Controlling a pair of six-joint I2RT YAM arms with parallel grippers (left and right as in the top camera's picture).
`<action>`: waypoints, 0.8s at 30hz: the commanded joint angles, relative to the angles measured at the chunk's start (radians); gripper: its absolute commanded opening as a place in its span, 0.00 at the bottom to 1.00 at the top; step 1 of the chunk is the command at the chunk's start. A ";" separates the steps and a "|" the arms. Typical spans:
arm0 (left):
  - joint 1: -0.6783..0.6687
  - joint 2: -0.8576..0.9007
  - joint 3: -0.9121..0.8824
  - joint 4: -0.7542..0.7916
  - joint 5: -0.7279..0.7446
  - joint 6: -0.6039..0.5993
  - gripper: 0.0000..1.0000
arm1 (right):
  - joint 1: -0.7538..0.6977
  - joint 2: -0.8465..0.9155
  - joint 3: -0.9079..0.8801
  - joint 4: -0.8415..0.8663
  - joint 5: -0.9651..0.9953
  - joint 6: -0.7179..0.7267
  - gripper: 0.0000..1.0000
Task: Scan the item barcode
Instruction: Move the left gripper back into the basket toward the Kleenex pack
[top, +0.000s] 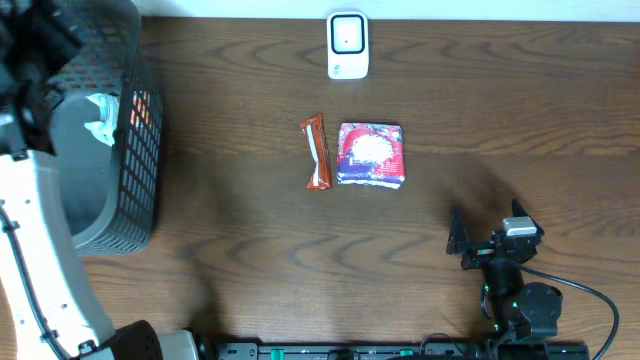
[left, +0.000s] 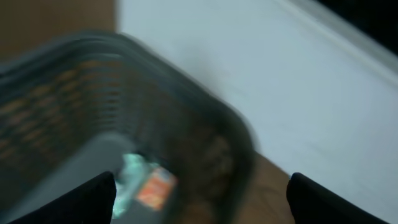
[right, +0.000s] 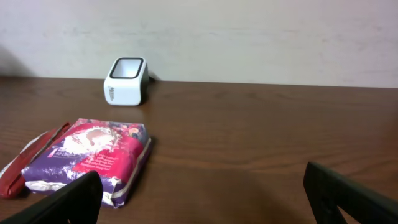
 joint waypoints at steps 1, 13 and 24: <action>0.051 0.052 0.006 -0.035 -0.044 0.012 0.88 | -0.006 -0.005 -0.004 -0.002 0.002 -0.007 0.99; 0.084 0.291 -0.012 -0.122 -0.045 -0.111 0.88 | -0.006 -0.005 -0.004 -0.002 0.002 -0.007 0.99; 0.077 0.535 -0.012 -0.149 -0.032 -0.145 0.82 | -0.006 -0.005 -0.004 -0.002 0.002 -0.007 0.99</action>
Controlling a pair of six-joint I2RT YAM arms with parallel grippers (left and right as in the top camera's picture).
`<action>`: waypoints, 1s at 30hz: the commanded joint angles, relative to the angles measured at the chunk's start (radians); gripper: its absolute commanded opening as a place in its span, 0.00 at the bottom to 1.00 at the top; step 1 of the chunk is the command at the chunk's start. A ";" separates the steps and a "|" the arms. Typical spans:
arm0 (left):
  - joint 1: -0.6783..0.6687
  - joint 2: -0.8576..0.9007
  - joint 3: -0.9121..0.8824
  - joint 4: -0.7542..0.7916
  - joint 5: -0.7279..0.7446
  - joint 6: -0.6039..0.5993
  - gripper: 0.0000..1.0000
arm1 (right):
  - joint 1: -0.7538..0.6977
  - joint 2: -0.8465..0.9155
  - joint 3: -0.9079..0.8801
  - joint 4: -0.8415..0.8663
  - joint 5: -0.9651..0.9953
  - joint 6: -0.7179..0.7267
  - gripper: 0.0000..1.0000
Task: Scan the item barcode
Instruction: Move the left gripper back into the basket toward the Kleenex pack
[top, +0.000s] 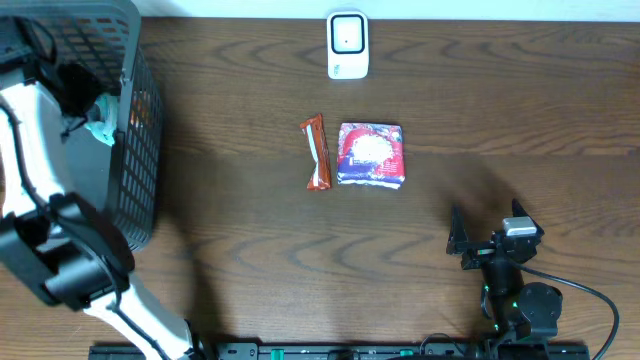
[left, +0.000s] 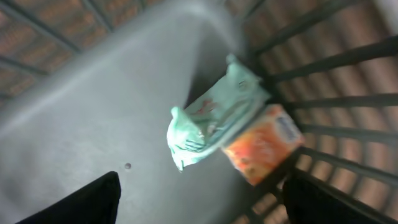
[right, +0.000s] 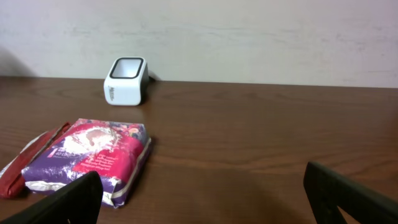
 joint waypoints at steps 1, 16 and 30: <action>-0.012 0.084 -0.006 -0.009 -0.002 -0.015 0.82 | -0.006 -0.005 -0.004 -0.002 0.002 -0.007 0.99; -0.083 0.234 -0.007 -0.003 -0.033 0.016 0.82 | -0.006 -0.005 -0.004 -0.002 0.002 -0.007 0.99; -0.045 0.250 -0.035 -0.026 -0.254 0.031 0.20 | -0.006 -0.005 -0.004 -0.002 0.002 -0.007 0.99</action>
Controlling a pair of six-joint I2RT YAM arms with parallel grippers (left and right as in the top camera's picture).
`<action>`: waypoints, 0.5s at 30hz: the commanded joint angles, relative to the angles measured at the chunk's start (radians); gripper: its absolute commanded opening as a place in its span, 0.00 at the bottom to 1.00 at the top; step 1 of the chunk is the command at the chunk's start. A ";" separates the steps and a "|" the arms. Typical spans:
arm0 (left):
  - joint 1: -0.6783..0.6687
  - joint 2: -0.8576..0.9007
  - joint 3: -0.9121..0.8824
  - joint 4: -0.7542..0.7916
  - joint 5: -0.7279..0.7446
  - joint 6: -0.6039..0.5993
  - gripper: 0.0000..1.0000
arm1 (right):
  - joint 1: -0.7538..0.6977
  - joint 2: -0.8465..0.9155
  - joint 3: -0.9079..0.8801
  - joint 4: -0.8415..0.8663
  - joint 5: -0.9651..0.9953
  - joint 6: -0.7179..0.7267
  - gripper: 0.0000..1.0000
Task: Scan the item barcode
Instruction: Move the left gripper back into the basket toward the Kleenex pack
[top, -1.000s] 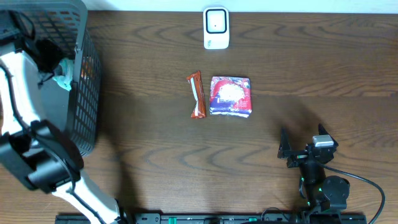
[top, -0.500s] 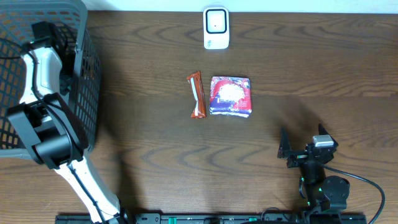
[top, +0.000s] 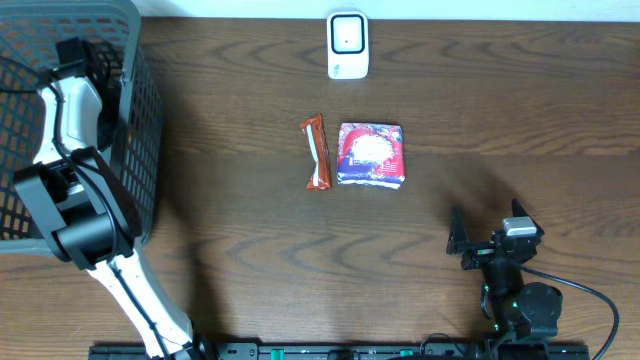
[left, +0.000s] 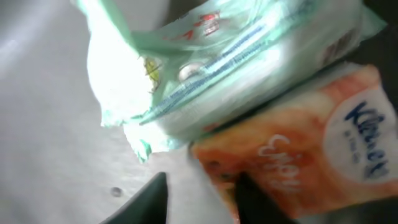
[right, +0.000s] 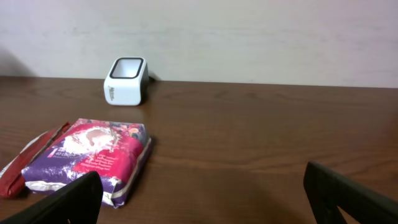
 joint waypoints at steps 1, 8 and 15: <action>0.032 0.028 -0.029 -0.019 -0.065 0.002 0.09 | -0.006 -0.005 -0.004 -0.001 0.002 -0.007 0.99; 0.047 -0.047 -0.026 -0.061 -0.048 0.001 0.08 | -0.006 -0.005 -0.004 -0.002 0.002 -0.007 0.99; 0.046 -0.307 -0.026 -0.017 0.081 -0.054 0.07 | -0.006 -0.005 -0.004 -0.001 0.002 -0.007 0.99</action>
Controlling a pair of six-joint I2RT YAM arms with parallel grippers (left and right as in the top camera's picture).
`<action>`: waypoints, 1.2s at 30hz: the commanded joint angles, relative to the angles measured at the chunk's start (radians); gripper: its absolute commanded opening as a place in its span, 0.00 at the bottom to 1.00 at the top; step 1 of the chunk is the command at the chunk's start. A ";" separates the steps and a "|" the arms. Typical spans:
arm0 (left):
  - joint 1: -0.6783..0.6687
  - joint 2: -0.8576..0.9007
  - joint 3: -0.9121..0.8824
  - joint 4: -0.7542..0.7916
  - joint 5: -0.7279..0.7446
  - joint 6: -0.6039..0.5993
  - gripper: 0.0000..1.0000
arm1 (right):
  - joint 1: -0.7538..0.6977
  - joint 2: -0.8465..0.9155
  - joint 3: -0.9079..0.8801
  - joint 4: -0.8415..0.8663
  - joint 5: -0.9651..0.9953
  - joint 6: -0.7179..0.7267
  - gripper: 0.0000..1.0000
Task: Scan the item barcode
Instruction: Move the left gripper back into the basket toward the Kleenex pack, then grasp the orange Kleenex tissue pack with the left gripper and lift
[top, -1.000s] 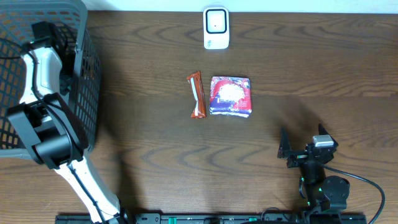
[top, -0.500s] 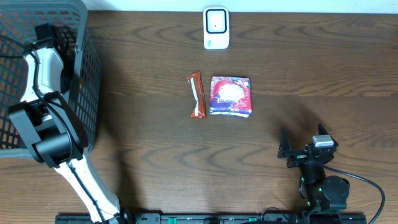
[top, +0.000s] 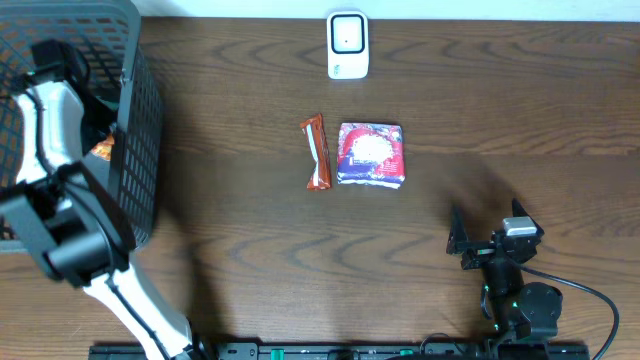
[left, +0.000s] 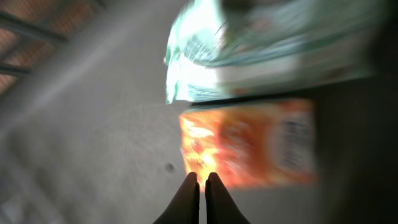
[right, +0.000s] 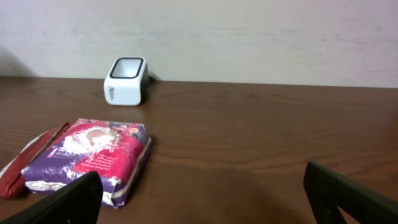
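Deep inside the dark mesh basket (top: 140, 190), my left gripper (left: 202, 179) has its jaws pressed together on a corner of the orange tissue pack (left: 249, 146). A pale green pack (left: 267, 43) lies just beyond it. From overhead the orange tissue pack (top: 103, 148) shows through the mesh beside the white left arm (top: 45, 105). The white scanner (top: 348, 45) stands at the table's far edge. My right gripper (right: 208, 205) rests open near the front right, nothing between its fingers.
A red snack bar (top: 317, 152) and a purple-pink packet (top: 371, 154) lie side by side mid-table, in front of the scanner (right: 126, 81). The basket fills the left end of the table. A white wall runs behind the far edge.
My left jaws, then spread around the orange tissue pack, are now shut on its corner. The pack sits lower and further left in the basket from overhead. The right arm is unchanged.
My left gripper was open above the basket rim, then open over the green and orange packs on the basket floor. It then stood close around the orange pack, and now it is shut on it. The right gripper stayed open and still.
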 joint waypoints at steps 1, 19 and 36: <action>0.003 -0.212 0.006 0.026 0.080 -0.043 0.07 | -0.006 -0.005 -0.003 -0.001 0.002 -0.007 0.99; 0.001 -0.215 -0.035 0.058 0.102 0.299 0.64 | -0.006 -0.005 -0.003 -0.002 0.002 -0.007 0.99; 0.002 -0.056 -0.143 0.149 0.099 0.786 0.74 | -0.006 -0.005 -0.003 -0.002 0.002 -0.007 0.99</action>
